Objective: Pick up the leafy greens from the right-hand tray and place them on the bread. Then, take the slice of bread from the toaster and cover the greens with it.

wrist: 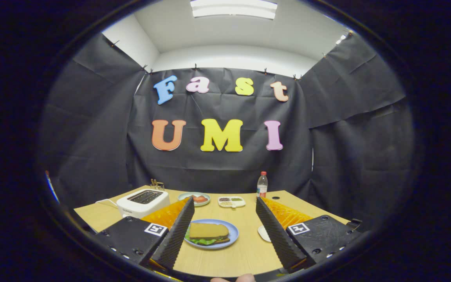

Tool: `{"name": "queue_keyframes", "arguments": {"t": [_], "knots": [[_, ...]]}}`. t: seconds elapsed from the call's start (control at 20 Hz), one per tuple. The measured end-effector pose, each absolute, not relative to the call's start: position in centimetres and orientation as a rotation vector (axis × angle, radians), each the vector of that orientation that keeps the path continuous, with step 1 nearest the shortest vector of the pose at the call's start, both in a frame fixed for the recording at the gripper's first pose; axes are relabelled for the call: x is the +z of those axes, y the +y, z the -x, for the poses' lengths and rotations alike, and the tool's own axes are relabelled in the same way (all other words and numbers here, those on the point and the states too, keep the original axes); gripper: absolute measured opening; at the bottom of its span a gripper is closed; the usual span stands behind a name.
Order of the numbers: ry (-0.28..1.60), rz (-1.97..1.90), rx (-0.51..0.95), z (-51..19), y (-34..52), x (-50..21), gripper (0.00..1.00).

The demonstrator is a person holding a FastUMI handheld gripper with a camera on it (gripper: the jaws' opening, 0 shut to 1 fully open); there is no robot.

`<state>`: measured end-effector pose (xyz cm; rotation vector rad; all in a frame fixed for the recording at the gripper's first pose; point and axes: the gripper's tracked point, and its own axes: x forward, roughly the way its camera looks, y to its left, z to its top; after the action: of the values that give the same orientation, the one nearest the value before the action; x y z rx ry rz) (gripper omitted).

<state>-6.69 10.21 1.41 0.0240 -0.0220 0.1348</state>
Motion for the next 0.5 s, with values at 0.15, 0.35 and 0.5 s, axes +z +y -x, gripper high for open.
{"name": "queue_keyframes", "arguments": {"t": [0.15, 0.35, 0.5], "knots": [[-0.043, -0.028, 0.161, 7.5, 11.9, 1.1, 0.96], [-0.009, -0.053, 0.198, 7.5, 13.2, -0.6, 0.96], [0.012, -0.076, 0.198, 7.1, 13.1, -1.3, 0.96]]}}
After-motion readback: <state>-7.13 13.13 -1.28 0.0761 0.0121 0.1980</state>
